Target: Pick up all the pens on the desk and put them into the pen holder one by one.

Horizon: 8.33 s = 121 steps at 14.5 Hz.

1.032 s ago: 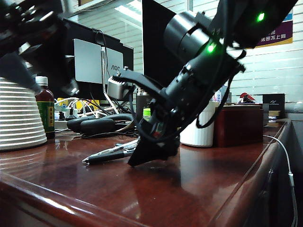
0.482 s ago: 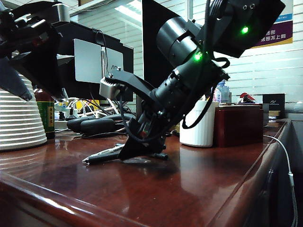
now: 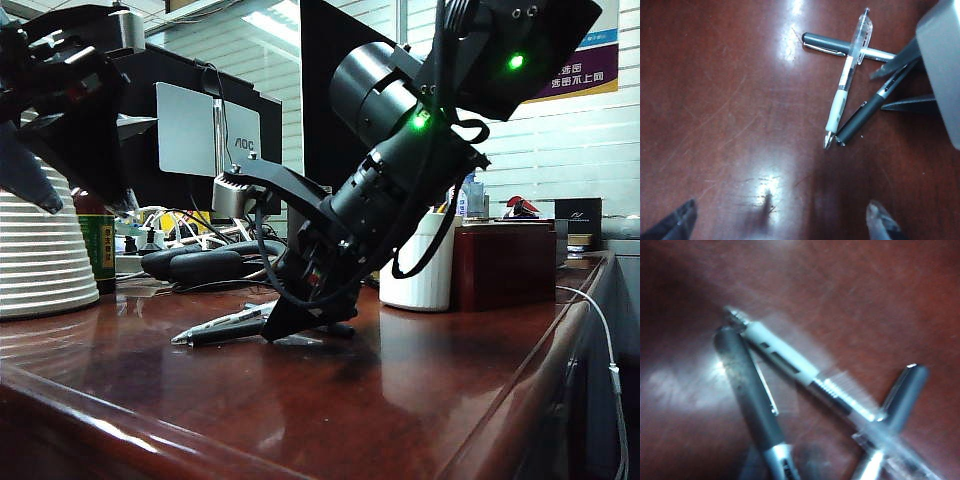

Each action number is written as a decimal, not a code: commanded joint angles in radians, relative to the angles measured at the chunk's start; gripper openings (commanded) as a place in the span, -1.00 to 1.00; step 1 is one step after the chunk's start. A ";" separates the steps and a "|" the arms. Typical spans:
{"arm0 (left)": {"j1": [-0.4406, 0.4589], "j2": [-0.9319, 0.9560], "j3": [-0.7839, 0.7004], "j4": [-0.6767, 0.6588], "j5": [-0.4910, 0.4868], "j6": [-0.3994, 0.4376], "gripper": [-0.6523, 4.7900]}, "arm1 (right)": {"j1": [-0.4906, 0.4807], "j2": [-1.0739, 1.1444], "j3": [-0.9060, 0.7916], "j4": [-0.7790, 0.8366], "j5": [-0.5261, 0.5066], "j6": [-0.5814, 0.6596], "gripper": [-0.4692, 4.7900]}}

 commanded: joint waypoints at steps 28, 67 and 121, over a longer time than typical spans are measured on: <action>-0.002 0.236 0.003 0.588 0.154 -0.130 1.00 | -0.409 0.054 -0.140 1.096 -0.005 1.017 -0.84; -0.001 0.234 0.010 0.108 -0.019 0.026 1.00 | -0.094 0.085 0.162 -0.132 0.028 0.336 -0.02; 0.006 0.615 0.429 0.013 0.169 0.349 1.00 | -0.375 -0.622 -0.284 0.402 -0.108 0.754 0.19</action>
